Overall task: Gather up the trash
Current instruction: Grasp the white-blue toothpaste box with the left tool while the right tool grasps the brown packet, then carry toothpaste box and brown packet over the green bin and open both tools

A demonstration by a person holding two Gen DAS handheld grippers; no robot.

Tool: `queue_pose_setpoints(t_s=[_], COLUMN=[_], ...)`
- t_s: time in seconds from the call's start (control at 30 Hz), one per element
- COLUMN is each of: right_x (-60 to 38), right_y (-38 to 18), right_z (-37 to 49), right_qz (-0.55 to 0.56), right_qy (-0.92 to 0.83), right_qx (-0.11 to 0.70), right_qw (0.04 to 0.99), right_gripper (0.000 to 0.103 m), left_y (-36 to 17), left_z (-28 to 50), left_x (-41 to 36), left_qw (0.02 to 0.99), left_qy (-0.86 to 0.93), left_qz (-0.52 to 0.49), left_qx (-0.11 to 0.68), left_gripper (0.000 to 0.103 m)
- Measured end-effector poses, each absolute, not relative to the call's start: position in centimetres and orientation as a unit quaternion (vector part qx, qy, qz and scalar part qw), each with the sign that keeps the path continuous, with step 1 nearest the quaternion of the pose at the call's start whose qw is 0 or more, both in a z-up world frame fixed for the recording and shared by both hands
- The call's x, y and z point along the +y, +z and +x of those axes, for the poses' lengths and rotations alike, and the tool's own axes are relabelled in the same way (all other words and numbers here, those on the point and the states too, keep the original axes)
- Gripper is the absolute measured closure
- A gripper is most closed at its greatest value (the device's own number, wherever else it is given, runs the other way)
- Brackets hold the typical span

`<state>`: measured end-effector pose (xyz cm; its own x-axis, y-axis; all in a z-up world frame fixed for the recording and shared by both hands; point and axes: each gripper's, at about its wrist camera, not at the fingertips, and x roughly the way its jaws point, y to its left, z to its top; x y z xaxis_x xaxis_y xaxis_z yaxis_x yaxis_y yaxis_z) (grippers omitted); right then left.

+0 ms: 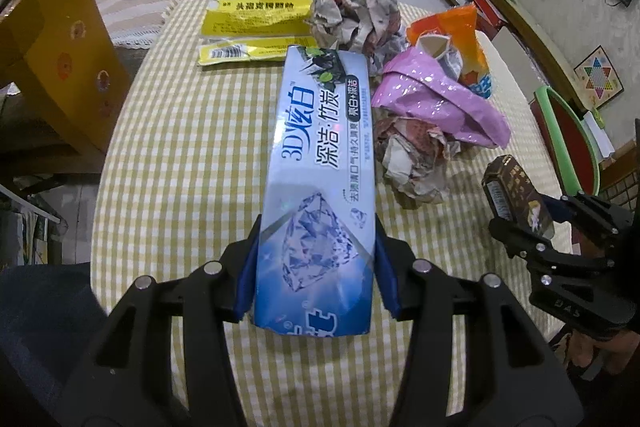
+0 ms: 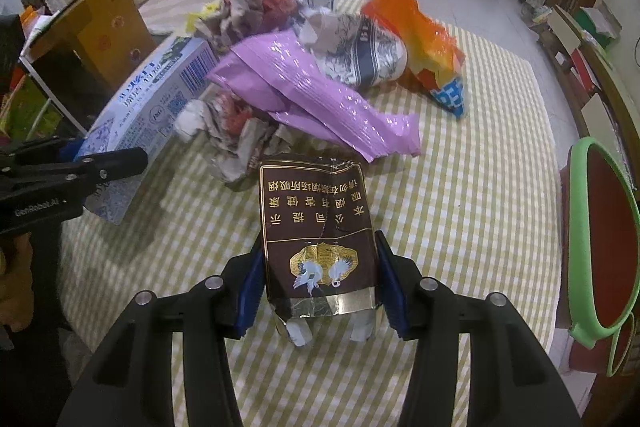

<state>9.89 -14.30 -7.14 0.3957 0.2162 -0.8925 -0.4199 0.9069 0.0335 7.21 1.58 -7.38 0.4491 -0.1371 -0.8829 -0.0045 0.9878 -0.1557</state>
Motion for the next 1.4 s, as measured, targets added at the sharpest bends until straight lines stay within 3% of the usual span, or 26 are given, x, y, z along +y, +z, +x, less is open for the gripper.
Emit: queue_pose_setpoints(t_s=[0.57,1.4], right_x=[-18.5,-37.9], right_y=[-2.0,4.1], right_z=[9.7,12.3], right_qz=[-0.045,0.070], right_qy=[0.176,-0.001], right_qx=[0.479,0.422], right_qw=[0.859,0.904], right_gripper=[0.054,0.054], left_y=[-2.9,2.7], left_z=[6.0,13.4], left_x=[-1.2,-18.2], left_qw=[0.867,0.872], left_qy=[-0.045,-0.186], left_qz=[-0.062,0.019], left_qx=[0.492,0.453], left_gripper=[0.056,0.056])
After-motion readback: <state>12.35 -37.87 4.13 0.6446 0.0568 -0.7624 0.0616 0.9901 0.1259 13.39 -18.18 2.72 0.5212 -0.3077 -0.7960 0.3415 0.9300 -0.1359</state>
